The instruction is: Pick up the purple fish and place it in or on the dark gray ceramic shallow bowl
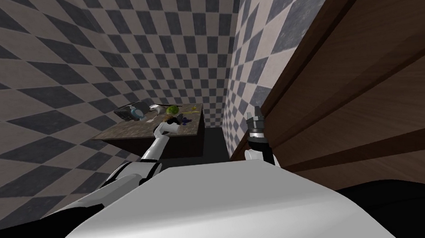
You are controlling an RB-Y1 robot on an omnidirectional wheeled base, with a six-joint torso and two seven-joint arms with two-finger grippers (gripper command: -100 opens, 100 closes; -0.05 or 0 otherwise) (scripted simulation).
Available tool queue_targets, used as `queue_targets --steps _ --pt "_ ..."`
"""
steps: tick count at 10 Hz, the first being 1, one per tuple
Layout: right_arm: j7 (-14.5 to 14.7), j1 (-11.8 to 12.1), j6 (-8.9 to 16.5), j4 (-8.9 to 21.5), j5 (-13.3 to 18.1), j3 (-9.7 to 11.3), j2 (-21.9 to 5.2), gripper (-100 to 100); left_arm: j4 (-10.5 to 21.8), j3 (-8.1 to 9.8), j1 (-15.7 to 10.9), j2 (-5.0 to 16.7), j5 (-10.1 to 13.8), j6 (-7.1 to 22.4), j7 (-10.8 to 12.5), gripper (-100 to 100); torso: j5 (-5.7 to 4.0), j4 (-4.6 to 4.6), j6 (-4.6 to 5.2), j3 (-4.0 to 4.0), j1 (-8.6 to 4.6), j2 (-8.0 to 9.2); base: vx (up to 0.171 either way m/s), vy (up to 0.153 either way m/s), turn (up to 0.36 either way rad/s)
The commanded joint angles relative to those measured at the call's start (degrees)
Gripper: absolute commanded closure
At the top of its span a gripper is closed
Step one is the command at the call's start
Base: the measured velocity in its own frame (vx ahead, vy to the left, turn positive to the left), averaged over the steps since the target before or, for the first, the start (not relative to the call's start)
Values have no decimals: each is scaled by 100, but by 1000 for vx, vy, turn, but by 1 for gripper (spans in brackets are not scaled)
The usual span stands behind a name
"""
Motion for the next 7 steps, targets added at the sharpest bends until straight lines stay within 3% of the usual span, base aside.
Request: queue_targets --steps 1,4,7 --pt "0 0 0 0 0 0 0 0 223 -10 -140 50 55 215 29 -100 0 0 0 0 0 0 -17 -25 -23" --pt "0 0 0 0 0 0 0 0 703 -47 -569 242 284 624 103 -100 2 -2 -1 -3 6 -5 -13 -20 -39" --pt "0 0 0 0 0 0 0 0 1030 -63 -769 330 396 809 139 -100 1 -1 -2 -2 5 -4 -13 -19 -32"
